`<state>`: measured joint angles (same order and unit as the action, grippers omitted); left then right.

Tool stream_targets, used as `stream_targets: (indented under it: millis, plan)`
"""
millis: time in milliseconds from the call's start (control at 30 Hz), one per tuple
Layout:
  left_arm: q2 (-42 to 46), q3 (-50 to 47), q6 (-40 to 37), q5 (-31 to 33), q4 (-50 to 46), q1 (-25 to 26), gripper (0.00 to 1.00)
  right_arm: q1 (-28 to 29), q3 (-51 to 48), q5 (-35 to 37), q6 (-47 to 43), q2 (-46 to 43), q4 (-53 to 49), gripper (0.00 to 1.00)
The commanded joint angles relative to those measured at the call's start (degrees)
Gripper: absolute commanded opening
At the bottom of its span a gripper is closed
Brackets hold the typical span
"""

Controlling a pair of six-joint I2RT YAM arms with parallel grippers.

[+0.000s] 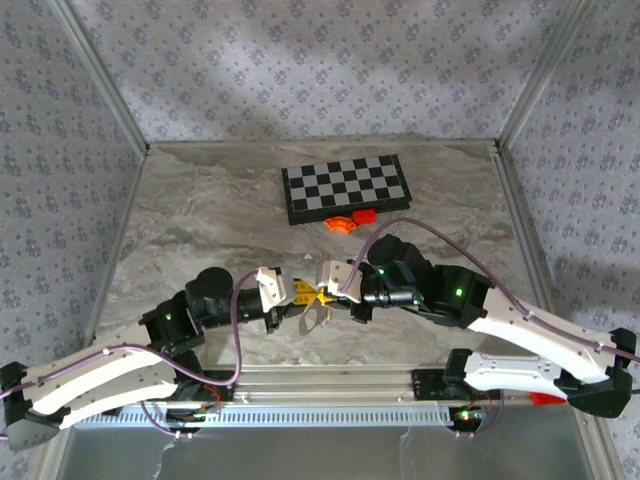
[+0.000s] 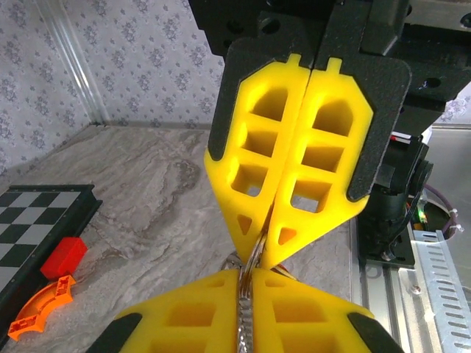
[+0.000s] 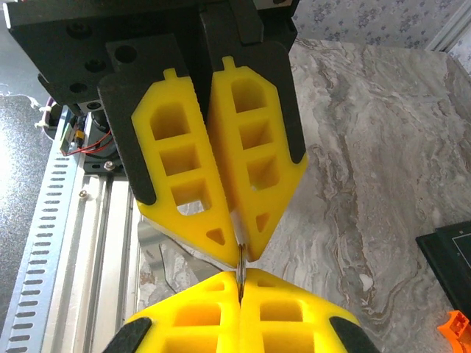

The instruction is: Put the keys on the keyring

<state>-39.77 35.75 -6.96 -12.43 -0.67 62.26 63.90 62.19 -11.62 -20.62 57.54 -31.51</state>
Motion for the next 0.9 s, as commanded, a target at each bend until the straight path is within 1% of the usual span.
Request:
stream_targets:
  millis: [0,33,67,100,333,567,700,867]
  plan:
    - [1.35,0.99,0.30,-0.22,2.39,-0.03,0.11,0.70,1.29,-2.65,-0.12,0.39,1.22,0.00]
    - [1.58,0.83,0.46,-0.39,2.86,-0.06,0.10,0.62,1.07,-2.76,-0.12,0.38,1.49,0.00]
    - [1.87,0.65,0.62,-0.63,3.41,-0.06,0.06,0.70,0.92,-3.09,-0.12,0.47,1.73,0.00]
    - [2.06,0.50,0.71,-0.95,3.92,-0.03,0.00,0.70,0.88,-3.32,0.01,0.51,1.91,0.00]
    - [3.98,-0.40,2.56,-2.07,7.26,-0.03,0.00,0.65,0.13,-4.39,0.14,-0.84,2.96,0.00]
    - [6.48,-1.95,3.53,-1.82,9.79,-0.03,0.00,-0.10,-1.67,-6.12,1.09,-3.49,4.79,0.14]
    - [6.80,-2.34,3.49,-1.89,10.50,-0.03,0.00,-0.61,-2.67,-7.58,2.31,-5.19,6.82,0.24]
    - [6.89,-2.52,3.88,-3.06,11.64,-0.03,0.00,-1.23,-4.85,-9.70,4.10,-7.80,10.34,0.31]
